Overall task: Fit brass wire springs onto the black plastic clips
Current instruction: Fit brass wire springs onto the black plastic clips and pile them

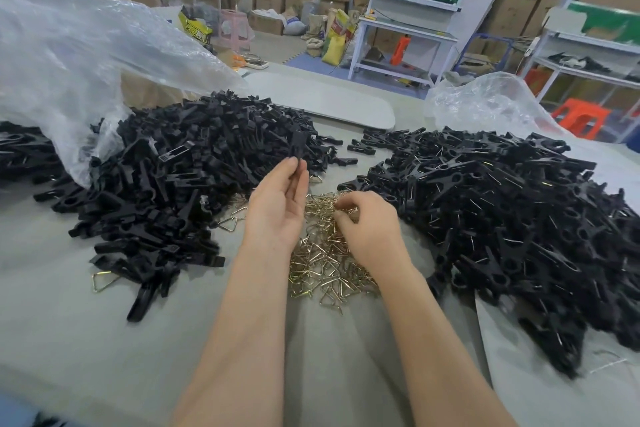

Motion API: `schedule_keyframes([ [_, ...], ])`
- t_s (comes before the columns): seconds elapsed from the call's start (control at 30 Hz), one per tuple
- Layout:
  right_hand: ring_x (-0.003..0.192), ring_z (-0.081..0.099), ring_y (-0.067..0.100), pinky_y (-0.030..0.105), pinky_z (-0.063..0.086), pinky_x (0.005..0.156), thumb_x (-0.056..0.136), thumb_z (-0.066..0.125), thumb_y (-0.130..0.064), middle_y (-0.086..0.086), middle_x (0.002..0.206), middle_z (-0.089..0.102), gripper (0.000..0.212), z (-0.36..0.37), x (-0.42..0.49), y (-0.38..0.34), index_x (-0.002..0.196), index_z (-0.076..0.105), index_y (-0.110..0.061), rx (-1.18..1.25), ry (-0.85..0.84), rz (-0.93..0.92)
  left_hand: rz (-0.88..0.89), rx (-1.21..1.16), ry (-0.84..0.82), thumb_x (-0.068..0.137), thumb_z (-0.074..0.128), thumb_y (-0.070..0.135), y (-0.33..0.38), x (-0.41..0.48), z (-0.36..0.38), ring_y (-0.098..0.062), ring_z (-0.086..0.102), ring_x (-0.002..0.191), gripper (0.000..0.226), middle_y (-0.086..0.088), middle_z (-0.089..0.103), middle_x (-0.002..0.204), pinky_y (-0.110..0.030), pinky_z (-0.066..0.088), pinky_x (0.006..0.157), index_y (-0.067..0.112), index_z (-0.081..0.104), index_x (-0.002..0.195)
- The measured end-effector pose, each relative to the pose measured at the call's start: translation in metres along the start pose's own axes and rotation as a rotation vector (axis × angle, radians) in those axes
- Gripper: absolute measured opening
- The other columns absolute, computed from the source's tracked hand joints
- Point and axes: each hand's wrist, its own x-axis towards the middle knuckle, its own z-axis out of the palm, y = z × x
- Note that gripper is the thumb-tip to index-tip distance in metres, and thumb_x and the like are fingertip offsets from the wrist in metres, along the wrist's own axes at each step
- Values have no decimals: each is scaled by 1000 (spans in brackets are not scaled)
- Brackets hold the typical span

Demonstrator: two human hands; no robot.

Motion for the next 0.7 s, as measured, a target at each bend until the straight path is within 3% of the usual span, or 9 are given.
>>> schedule_keyframes([
  [0.1, 81, 55, 6, 11, 39, 72, 91, 59, -18, -5, 94, 59, 9, 0, -4, 5, 95, 67, -21, 186, 72, 30, -33, 17, -20, 87, 59, -3, -3, 0, 1, -13, 68, 80, 5, -10, 67, 86, -19, 57, 68, -2, 63, 90],
  [0.2, 77, 64, 7, 32, 55, 69, 91, 61, -16, -9, 85, 64, 10, -1, -7, 3, 88, 63, -26, 505, 78, 87, -35, 76, -43, 89, 60, 3, -4, 0, 1, -11, 66, 83, 5, -6, 67, 85, -21, 57, 75, 3, 63, 93],
  [0.33, 80, 60, 3, 25, 55, 76, 91, 58, -6, -5, 94, 64, 20, 2, -7, -3, 95, 62, -25, 806, 76, 130, 5, 72, -46, 90, 60, 10, -2, 0, 0, -9, 63, 84, 17, -2, 64, 90, -22, 55, 77, 6, 59, 107],
  [0.43, 79, 56, 3, 18, 49, 70, 92, 52, -2, -3, 104, 62, 25, 7, -9, -4, 104, 59, -23, 562, -29, 103, 110, 86, 15, 90, 60, 9, 0, 1, 1, -6, 61, 81, 23, 1, 63, 89, -20, 51, 75, 9, 56, 113],
  [0.5, 97, 54, 6, 19, 42, 86, 93, 53, -12, -4, 112, 61, 22, 5, -9, -1, 112, 62, -19, 207, -61, 45, 160, 86, 49, 89, 61, 8, 1, 1, 0, -5, 60, 78, 26, 2, 62, 87, -18, 50, 72, 9, 56, 114],
  [0.6, 116, 45, 16, 29, 34, 98, 92, 57, -29, -4, 123, 56, 31, -2, -7, 6, 122, 60, -23, -19, -22, -29, 168, 93, 65, 89, 61, 9, 1, 1, 0, -4, 60, 75, 26, 3, 62, 86, -16, 50, 69, 9, 57, 115],
  [0.7, 120, 41, 20, 39, 32, 104, 90, 59, -35, -3, 127, 53, 44, 7, -11, -2, 132, 51, -30, -128, -168, -86, 174, 138, 45, 90, 61, 8, -3, 2, 0, -5, 61, 76, 21, 2, 63, 86, -16, 51, 68, 9, 58, 110],
])
